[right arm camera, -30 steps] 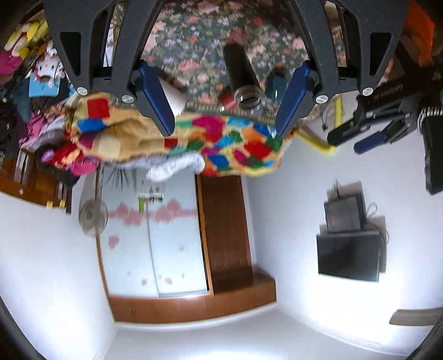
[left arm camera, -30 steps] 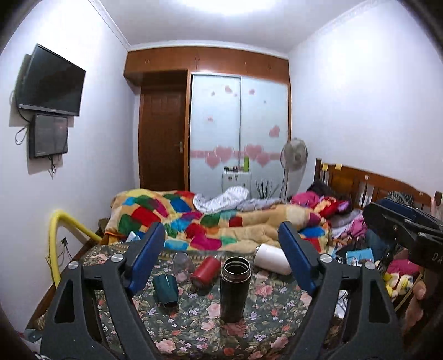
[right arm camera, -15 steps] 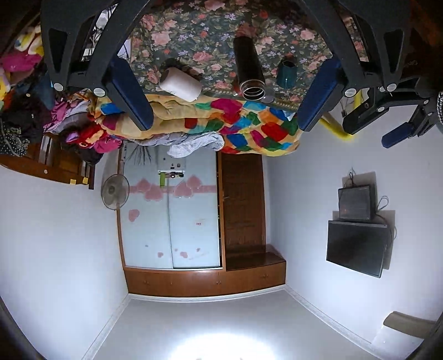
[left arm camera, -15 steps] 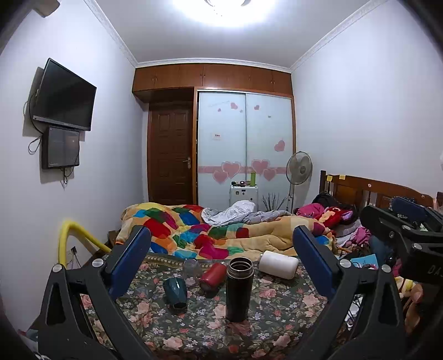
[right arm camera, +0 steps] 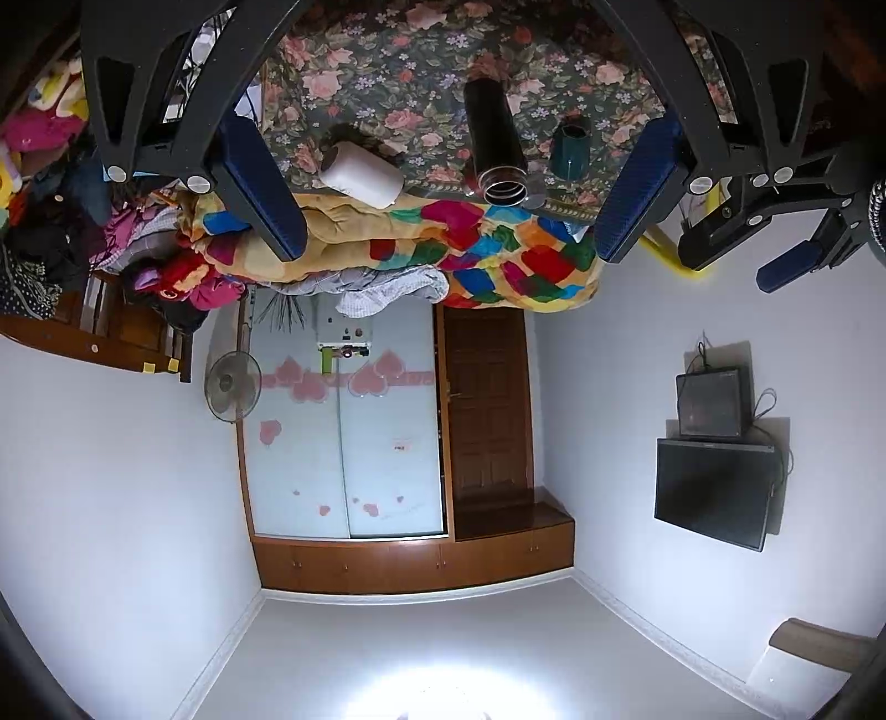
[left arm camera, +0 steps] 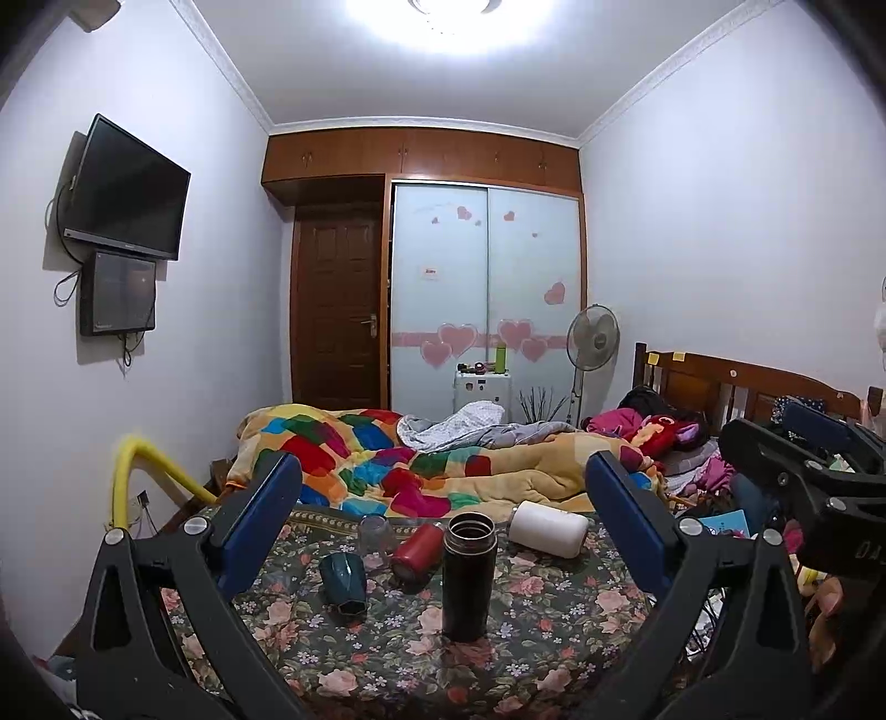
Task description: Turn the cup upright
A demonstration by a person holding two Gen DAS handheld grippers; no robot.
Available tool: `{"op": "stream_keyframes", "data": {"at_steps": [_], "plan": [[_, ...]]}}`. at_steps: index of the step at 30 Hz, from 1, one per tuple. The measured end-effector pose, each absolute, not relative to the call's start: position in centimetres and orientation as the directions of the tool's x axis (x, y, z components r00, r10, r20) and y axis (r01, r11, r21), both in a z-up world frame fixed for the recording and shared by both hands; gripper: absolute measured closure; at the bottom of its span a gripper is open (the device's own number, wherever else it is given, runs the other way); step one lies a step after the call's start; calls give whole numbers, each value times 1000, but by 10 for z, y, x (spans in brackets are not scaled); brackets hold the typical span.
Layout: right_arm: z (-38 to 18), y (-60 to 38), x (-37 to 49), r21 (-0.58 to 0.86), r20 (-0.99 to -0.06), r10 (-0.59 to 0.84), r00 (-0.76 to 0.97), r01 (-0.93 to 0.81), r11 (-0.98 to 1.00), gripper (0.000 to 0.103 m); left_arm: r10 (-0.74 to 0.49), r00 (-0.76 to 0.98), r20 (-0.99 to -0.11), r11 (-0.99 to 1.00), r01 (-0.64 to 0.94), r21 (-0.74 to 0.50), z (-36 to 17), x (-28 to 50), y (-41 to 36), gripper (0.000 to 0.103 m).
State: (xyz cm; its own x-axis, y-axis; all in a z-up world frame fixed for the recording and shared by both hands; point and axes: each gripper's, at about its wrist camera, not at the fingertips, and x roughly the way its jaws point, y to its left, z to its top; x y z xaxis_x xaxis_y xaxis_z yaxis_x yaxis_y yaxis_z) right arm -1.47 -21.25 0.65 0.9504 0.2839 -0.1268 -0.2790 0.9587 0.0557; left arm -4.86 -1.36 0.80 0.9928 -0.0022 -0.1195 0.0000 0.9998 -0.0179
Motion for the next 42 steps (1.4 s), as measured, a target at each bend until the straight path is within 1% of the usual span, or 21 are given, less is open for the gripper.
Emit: {"op": "stream_keyframes", "data": {"at_steps": [42], "plan": [[6,-212,-11,87,-157,296,942,-286,954,0,-3,992,-126,1000,2,-6,5,-42,-18,0]]}}
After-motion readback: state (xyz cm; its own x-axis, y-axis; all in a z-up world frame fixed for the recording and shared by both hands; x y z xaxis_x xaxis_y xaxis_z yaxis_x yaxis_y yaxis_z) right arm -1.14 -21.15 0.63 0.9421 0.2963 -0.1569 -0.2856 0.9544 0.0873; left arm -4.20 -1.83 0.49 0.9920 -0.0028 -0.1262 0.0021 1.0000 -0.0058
